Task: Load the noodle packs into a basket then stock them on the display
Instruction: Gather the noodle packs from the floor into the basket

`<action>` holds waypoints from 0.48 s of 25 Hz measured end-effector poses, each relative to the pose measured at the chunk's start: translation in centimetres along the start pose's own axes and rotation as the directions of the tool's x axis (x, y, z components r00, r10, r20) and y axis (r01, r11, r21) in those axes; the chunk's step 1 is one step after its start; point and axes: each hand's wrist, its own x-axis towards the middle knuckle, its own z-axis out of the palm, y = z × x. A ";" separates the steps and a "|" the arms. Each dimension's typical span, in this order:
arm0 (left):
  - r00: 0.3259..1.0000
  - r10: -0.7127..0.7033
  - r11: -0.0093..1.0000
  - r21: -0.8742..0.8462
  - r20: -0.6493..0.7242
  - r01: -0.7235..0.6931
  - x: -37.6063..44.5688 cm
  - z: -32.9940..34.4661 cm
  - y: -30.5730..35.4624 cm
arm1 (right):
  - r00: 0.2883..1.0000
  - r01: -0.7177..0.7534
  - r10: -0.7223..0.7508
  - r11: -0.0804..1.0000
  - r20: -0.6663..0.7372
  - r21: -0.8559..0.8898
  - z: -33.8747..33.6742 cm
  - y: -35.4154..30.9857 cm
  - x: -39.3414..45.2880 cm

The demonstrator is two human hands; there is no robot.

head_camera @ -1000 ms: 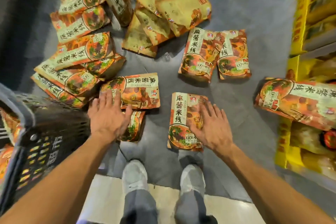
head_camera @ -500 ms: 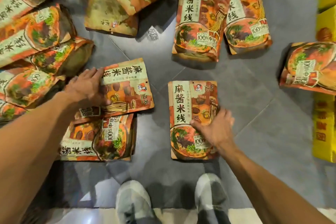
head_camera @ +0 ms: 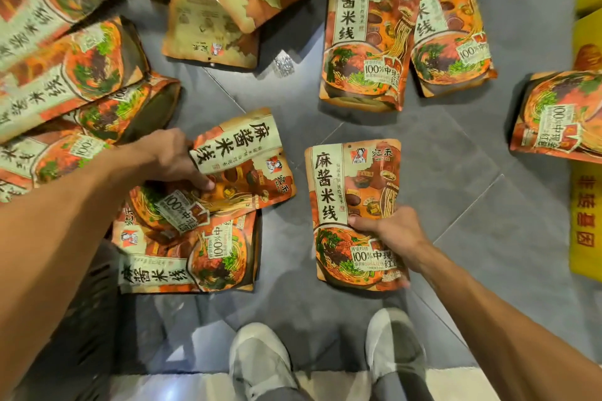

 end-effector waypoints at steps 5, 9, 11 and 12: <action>0.998 0.069 0.955 -0.288 -0.008 -0.068 -3.8 1.1 0.6 | 0.997 0.062 -0.065 0.996 0.048 0.067 -0.3 -2.9 -3.2; 0.991 -0.066 0.598 -0.800 -0.112 -0.050 -9.7 0.9 2.1 | 0.992 0.125 -0.124 0.978 -0.016 0.167 -1.8 -7.1 -7.8; 0.984 -0.123 0.450 -0.891 -0.125 -0.057 -12.8 0.1 3.1 | 0.987 0.162 -0.161 0.966 -0.024 0.203 -2.7 -9.7 -10.2; 0.981 -0.150 0.396 -0.916 -0.127 -0.058 -14.6 -0.7 3.4 | 0.982 0.190 -0.189 0.959 -0.022 0.212 -3.4 -11.3 -11.7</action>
